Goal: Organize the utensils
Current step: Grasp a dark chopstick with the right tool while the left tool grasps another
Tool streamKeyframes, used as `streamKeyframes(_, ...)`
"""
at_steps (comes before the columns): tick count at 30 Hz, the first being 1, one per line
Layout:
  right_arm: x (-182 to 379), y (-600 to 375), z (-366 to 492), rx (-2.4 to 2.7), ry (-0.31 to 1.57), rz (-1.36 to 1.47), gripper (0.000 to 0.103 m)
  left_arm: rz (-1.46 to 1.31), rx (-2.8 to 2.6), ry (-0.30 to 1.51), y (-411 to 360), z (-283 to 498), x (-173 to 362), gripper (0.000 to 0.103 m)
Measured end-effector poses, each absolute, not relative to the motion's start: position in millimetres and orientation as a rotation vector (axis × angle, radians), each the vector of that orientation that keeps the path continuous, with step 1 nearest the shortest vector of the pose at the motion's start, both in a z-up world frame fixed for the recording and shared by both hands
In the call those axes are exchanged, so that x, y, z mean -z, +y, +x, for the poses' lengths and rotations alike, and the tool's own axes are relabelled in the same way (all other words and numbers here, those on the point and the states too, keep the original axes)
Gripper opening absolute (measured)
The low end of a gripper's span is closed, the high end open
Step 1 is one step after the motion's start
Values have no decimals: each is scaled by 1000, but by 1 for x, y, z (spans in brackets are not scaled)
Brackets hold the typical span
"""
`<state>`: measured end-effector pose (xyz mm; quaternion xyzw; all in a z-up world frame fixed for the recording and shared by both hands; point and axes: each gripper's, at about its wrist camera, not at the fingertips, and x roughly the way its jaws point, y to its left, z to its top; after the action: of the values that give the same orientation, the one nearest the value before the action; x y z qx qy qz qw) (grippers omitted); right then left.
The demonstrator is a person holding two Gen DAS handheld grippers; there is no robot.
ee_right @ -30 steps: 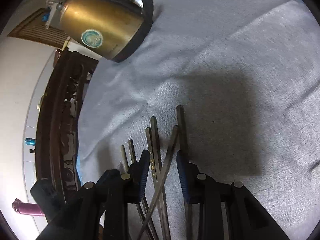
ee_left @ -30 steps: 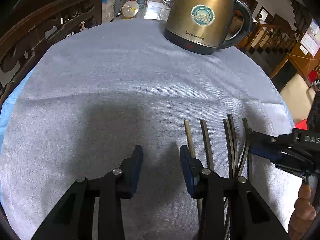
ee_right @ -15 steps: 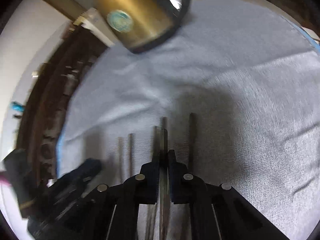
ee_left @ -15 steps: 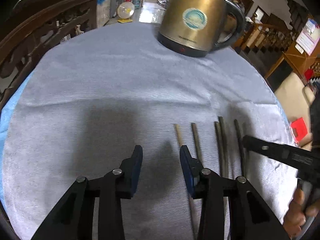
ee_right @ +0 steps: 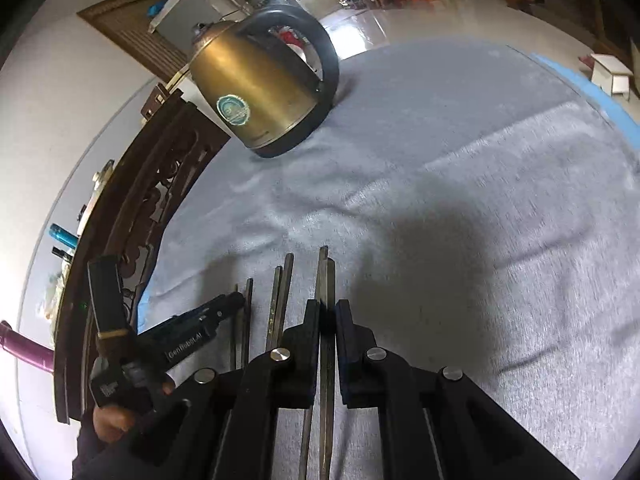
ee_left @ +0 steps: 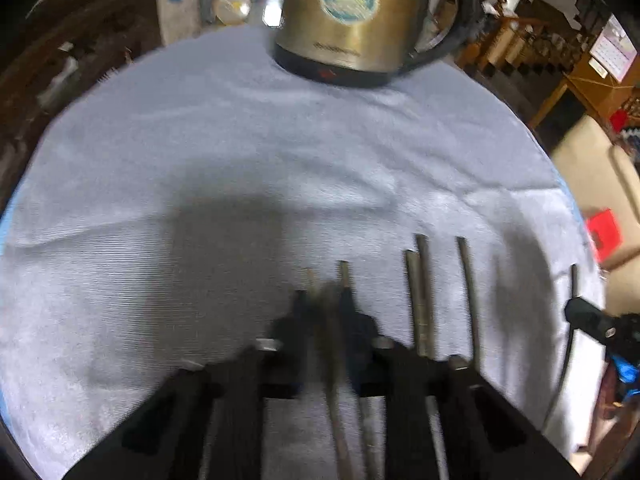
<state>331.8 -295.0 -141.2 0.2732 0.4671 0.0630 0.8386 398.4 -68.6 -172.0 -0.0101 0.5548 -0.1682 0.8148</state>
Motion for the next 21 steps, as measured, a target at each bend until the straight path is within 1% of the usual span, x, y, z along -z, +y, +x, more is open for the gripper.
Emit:
streamKeyframes(1,142,-296,331,-134,986,584,9,-9,351,1214,-70,402,171,4)
streamKeyframes(3,141,-296,327,-143,978,600,9,22,350,1278,-75,410,172,5)
streamKeyframes(8,134,-299,313,-168,938,637,9,63,334,1346,-81,415,177,4)
streamKeyframes(15,114,-305,288,-178,883,608,9,44,324,1284,-65,379,169,3)
streamKeyframes(21,91,-304,262,-184,818,589,9,13,310,1142,-46,336,122,3)
